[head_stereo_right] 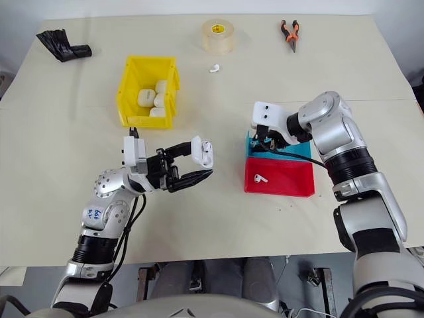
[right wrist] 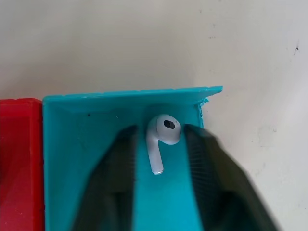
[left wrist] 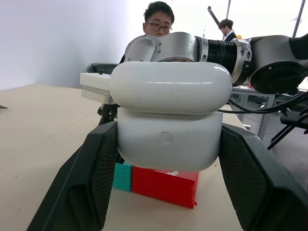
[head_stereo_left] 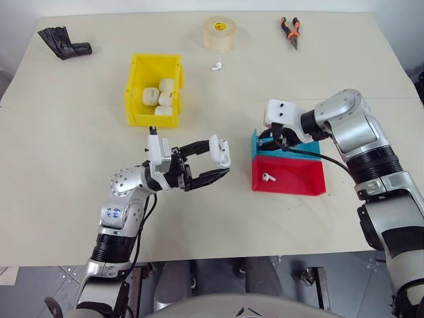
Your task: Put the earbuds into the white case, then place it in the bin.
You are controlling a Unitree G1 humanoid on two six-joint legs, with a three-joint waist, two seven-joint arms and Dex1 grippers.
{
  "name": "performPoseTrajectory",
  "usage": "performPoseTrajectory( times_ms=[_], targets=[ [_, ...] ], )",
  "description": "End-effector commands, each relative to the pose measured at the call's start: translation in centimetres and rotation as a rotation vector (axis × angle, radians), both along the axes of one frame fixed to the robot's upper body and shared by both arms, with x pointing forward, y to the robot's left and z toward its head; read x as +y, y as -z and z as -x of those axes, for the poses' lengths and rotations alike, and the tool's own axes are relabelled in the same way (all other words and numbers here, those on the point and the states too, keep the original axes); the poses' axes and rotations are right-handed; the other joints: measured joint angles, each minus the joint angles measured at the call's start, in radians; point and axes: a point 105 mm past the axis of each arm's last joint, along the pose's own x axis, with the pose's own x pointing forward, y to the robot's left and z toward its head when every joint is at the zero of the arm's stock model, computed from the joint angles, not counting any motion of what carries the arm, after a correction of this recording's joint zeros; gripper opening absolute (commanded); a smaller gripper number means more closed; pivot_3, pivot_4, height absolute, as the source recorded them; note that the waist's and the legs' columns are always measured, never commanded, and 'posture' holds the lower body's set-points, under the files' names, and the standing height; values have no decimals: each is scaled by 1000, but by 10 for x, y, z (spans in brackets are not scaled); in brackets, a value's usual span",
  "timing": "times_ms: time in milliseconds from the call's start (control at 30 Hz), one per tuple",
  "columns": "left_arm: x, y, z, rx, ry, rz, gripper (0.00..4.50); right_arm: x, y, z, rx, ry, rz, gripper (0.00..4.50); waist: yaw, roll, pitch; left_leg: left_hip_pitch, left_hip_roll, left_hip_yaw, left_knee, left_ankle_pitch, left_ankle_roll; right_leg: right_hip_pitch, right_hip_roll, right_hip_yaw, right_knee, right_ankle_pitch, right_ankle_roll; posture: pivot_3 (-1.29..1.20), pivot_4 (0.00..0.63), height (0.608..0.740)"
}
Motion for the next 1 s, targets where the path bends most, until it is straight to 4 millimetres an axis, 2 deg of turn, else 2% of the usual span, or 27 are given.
performPoseTrajectory(
  times_ms=[33,233,333,367,467,533,633,733,867,1000],
  targets=[
    [-5,-12,4,-50,31,21,2777,-4,-4,-3,-25,22,7,580,0,0,0,0,0,0,0,0,0,0,0,0,0,0,0,0,150,740],
    [-7,-12,3,-51,36,22,2777,-6,-6,-3,-41,37,-14,580,0,0,0,0,0,0,0,0,0,0,0,0,0,0,0,0,150,740],
    [-10,-13,4,-53,49,25,2777,-12,-25,-8,-110,76,-92,580,1,0,0,0,0,0,0,0,0,0,0,0,0,0,0,0,150,740],
    [-12,-14,4,-53,55,26,2777,-17,-38,-9,-146,106,-154,580,2,0,0,0,0,0,0,0,0,0,0,0,0,0,0,0,150,740],
    [-15,-14,3,-48,72,30,2777,-26,-69,-3,-224,119,-342,580,4,0,0,-1,0,0,0,0,0,0,0,0,0,0,0,0,150,740],
    [-15,-15,2,-46,78,31,2777,-26,-79,3,-248,110,-424,580,2,0,0,-1,0,0,0,0,0,0,0,0,-1,0,0,0,150,740],
    [-19,-17,-1,-32,103,34,2777,-29,-94,24,-202,114,-682,580,6,0,0,-1,0,-1,0,0,0,0,0,-1,0,0,0,0,150,740],
    [-22,-19,-3,-25,124,31,2777,-21,-105,51,-170,39,-907,580,6,0,0,-1,0,0,0,0,0,0,0,0,0,0,0,0,150,740],
    [-27,-24,-6,-8,149,30,2777,-2,-108,84,-78,3,-1172,580,7,0,0,-1,0,-1,0,0,0,0,0,0,1,0,0,0,150,740],
    [-31,-29,-9,-13,161,32,2777,19,-101,109,22,-33,-1297,580,10,0,0,0,0,-1,1,0,0,0,0,0,1,0,0,0,150,740]
  ],
)
